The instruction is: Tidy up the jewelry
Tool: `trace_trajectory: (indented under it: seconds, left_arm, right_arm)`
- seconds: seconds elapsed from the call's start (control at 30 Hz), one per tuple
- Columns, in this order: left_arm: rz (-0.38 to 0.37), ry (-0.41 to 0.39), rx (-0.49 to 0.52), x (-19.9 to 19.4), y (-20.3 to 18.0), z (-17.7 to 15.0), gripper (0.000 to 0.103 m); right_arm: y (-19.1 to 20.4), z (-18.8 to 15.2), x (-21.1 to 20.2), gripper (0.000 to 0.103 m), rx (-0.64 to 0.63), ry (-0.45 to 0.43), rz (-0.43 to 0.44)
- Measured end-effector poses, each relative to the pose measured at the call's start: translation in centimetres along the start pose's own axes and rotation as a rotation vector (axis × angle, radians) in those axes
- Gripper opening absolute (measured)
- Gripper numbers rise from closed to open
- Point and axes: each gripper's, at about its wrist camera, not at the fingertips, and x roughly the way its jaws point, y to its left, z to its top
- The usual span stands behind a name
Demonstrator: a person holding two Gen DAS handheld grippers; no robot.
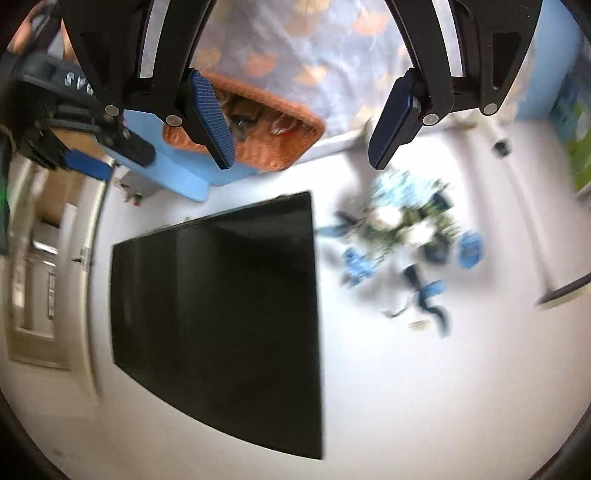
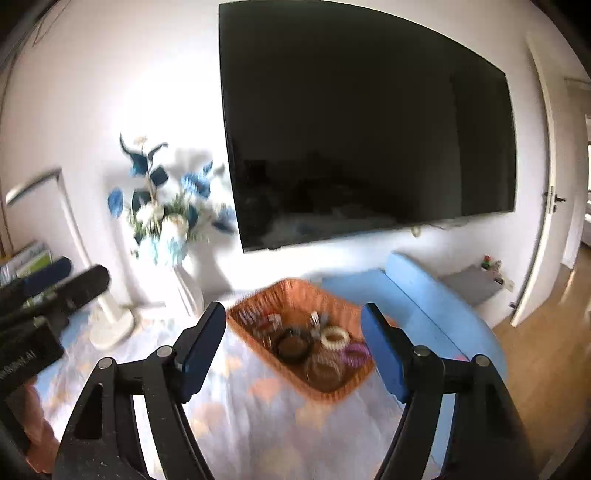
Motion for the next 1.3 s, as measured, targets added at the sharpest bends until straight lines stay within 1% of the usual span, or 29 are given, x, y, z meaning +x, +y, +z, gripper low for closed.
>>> trace_trajectory:
  seconds: [0.07,0.17,0.23,0.3,0.37,0.43,0.63,0.7,0.8,0.97,1.1,1.3]
  left_arm:
    - [0.019,0.005,-0.016,-1.5,0.1,-2.0,0.076]
    - [0.037,0.021,-0.020,-3.0,0.0,-3.9,0.076]
    - [0.041,0.038,-0.033,-4.3,0.2,-4.7,0.076]
    - [0.034,0.059,-0.039,-4.6,0.2,-5.3,0.076]
    - [0.048,0.067,-0.031,-5.0,0.2,-6.1,0.076]
    - [0.068,0.076,-0.019,-4.9,0.2,-6.8,0.076]
    - [0.047,0.108,-0.024,-4.0,0.1,-8.6,0.076]
    - [0.038,0.125,-0.031,-3.5,0.3,-8.9,0.076]
    - [0.045,0.140,-0.039,-2.8,0.8,-9.4,0.076]
    - [0.071,0.185,-0.067,-1.1,2.3,-10.5,0.076]
    - [0.071,0.203,-0.068,-0.4,2.5,-10.9,0.076]
    - [0.070,0.228,-0.068,0.3,2.7,-11.3,0.076]
  right_arm:
    - [0.5,-1.3,-1.0,0.077,0.007,0.008,-0.022]
    - [0.7,-2.7,-1.6,0.077,0.044,0.031,-0.002]
    - [1.0,-3.6,-2.0,0.077,0.060,0.048,-0.025]
    - [1.2,-4.4,-2.0,0.077,0.074,0.074,-0.053]
    - [1.3,-5.1,-1.8,0.077,0.083,0.099,-0.050]
    - [1.4,-5.7,-1.3,0.077,0.088,0.125,-0.040]
    - [1.8,-6.9,0.0,0.077,0.103,0.166,-0.004]
    - [2.0,-7.1,0.2,0.077,0.090,0.172,-0.018]
    - [2.0,-7.4,0.7,0.077,0.081,0.178,-0.035]
    - [1.8,-8.3,2.4,0.077,0.094,0.223,-0.008]
    - [2.0,-9.0,3.6,0.077,0.089,0.249,-0.017]
    - [2.1,-9.5,4.3,0.077,0.090,0.268,-0.021]
